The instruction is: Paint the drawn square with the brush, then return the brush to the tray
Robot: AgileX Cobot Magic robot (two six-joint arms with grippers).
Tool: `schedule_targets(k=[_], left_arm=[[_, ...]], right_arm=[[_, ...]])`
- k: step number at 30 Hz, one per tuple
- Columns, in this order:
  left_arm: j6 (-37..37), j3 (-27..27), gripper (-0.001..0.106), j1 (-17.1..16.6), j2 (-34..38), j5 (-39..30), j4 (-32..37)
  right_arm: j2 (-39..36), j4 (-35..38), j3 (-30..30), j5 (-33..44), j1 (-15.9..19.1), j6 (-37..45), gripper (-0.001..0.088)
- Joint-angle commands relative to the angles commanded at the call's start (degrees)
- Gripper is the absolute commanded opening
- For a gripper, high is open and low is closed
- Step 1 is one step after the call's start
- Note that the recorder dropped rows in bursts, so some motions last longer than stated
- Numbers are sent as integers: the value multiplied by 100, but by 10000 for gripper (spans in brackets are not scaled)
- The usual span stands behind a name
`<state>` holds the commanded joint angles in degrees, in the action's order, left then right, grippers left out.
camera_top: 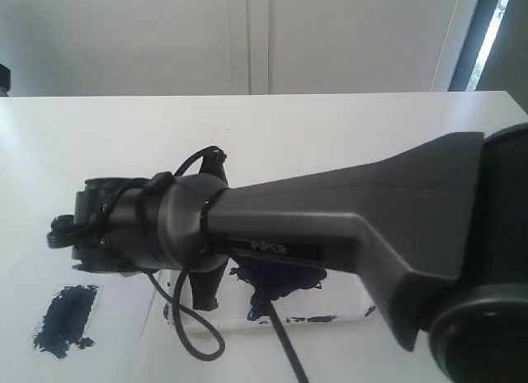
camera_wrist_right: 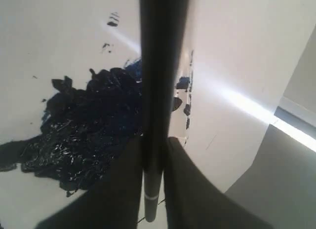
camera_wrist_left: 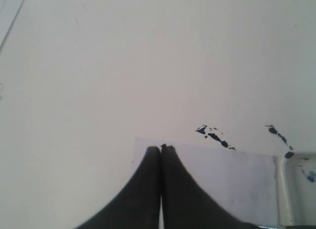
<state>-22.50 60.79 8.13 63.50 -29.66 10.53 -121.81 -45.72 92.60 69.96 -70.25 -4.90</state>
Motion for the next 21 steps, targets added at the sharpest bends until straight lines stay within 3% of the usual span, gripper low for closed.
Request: schedule_targets(k=[10, 21], left_arm=[[0, -46, 0, 0, -1206, -503, 0], [-479, -1225, 0, 0, -2619, -217, 0]], right_arm=[[401, 276, 0, 0, 89, -441, 0], [889, 287, 0, 0, 112, -840, 0]])
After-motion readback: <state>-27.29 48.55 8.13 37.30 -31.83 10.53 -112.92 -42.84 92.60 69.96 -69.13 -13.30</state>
